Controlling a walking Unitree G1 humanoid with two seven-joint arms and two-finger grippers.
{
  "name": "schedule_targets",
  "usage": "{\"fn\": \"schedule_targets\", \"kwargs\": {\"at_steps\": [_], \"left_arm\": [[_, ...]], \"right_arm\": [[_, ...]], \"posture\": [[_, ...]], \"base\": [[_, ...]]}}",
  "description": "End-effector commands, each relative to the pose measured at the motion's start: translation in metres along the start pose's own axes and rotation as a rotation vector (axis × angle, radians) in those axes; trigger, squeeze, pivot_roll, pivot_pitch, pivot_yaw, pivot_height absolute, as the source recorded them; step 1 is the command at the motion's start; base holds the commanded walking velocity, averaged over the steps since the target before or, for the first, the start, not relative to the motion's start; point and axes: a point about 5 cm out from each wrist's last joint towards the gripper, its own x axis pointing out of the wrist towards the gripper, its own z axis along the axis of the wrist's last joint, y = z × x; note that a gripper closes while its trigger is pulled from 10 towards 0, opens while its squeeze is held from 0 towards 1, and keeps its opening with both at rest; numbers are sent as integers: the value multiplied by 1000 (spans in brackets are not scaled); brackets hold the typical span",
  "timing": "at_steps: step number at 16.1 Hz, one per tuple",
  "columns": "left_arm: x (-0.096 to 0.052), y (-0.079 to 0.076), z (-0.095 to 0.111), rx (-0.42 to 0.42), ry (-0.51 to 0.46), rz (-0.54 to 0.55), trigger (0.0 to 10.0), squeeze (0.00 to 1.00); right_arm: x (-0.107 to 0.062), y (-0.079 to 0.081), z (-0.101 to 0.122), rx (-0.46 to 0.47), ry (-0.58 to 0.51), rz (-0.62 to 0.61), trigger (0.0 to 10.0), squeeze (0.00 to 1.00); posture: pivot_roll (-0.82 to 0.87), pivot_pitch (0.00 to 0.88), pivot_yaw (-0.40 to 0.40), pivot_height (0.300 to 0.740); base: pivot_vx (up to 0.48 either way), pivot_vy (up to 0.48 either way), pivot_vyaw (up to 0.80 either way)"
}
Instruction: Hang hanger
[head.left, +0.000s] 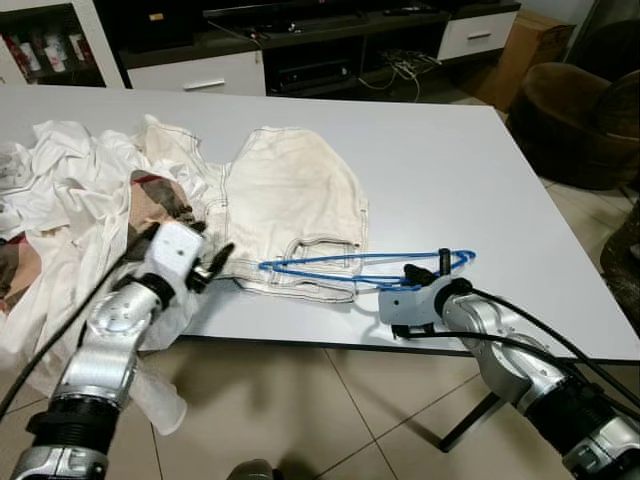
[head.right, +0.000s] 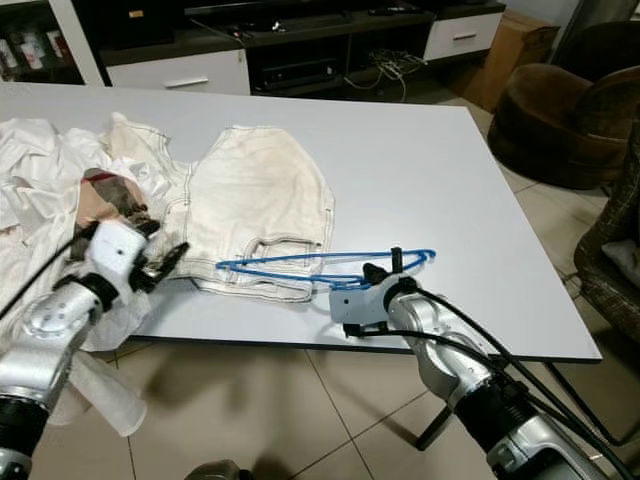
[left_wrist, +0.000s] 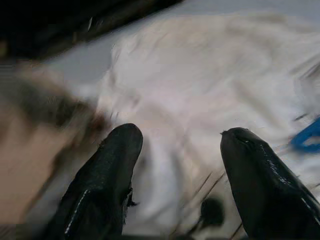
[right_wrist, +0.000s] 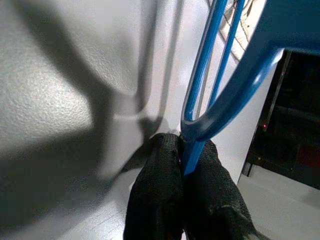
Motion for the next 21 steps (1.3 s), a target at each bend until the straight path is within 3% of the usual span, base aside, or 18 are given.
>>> {"fn": "schedule_targets", "kwargs": {"at_steps": [1, 2, 4, 5, 7, 9, 13, 18, 21], "left_arm": [[-2, 5, -8, -67, 65, 19, 10000, 0], [-2, 4, -12, -93, 88, 10, 10000, 0], [-9, -2, -33, -226, 199, -9, 10000, 0], [-11, 3, -36, -229, 217, 15, 10000, 0], [-13, 13, -38, -213, 235, 46, 10000, 0], [-17, 29, -38, -140, 255, 64, 10000, 0], [-31, 75, -30, 25, 288, 122, 10000, 0], [-33, 83, -31, 50, 289, 121, 10000, 0], [-37, 87, -39, 56, 313, 126, 10000, 0]], "right_arm": [[1, 10, -9, -20, 41, 67, 10000, 0], [2, 10, -9, -18, 42, 71, 10000, 0], [3, 20, -14, -15, 62, 105, 10000, 0], [3, 23, -15, -12, 67, 115, 10000, 0], [2, 25, -18, -11, 77, 125, 10000, 0], [3, 29, -23, -4, 97, 137, 10000, 0], [3, 32, -35, -2, 142, 151, 10000, 0], [4, 35, -39, 4, 159, 155, 10000, 0], [3, 35, -54, 13, 213, 146, 10000, 0]], "posture": [[134, 0, 4, 740], [136, 0, 4, 740], [136, 0, 4, 740], [136, 0, 4, 740], [136, 0, 4, 740], [134, 0, 1, 740], [138, 1, -5, 740], [138, 1, -2, 740], [136, 1, -3, 740]], "base": [[0, 0, 0], [0, 0, 0], [0, 0, 0], [0, 0, 0], [0, 0, 0], [0, 0, 0], [0, 0, 0], [0, 0, 0], [0, 0, 0]]}}
